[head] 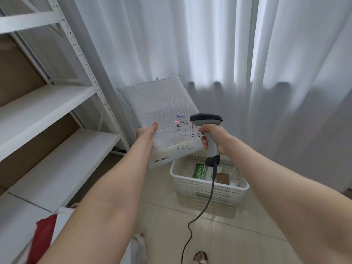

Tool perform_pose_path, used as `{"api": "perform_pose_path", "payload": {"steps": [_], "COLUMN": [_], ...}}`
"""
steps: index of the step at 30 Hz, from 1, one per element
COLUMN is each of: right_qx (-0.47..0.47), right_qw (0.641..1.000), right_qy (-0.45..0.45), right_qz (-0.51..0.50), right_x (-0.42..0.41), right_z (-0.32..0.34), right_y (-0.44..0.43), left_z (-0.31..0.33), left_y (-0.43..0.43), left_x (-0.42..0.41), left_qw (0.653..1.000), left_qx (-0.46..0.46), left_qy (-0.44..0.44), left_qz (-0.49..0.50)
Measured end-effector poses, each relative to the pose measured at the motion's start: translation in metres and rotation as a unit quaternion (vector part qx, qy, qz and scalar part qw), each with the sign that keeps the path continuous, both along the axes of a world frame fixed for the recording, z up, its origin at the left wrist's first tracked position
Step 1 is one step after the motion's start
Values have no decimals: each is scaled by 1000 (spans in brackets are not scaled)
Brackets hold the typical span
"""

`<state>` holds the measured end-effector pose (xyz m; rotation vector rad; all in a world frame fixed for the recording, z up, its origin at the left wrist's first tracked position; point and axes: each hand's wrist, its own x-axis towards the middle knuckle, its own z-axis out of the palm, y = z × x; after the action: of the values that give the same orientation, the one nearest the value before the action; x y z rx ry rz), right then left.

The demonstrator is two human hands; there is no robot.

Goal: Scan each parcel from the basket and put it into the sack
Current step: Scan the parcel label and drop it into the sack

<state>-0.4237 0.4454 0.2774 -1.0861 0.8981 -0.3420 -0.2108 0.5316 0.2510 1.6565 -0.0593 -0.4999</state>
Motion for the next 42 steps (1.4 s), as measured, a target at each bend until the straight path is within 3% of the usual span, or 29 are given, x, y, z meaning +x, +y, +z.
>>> {"api": "perform_pose_path", "payload": {"steps": [11, 23, 35, 38, 42], "right_qx": [18, 43, 90, 82, 74], "right_qw": [998, 995, 984, 980, 974], "right_qy": [-24, -30, 79, 106, 133], "right_qz": [50, 90, 131, 147, 168], "right_x": [24, 174, 270, 279, 279], "right_z": [14, -12, -84, -107, -145], "right_y": [115, 297, 453, 466, 474], "left_z": [16, 15, -27, -46, -96], "left_y": [149, 381, 583, 609, 624], "left_x": [11, 119, 218, 224, 220], "left_qw": [997, 992, 982, 971, 961], "left_qx": [-29, -27, 54, 103, 190], "left_qy": [6, 33, 7, -26, 4], "left_qz": [66, 116, 182, 213, 203]}}
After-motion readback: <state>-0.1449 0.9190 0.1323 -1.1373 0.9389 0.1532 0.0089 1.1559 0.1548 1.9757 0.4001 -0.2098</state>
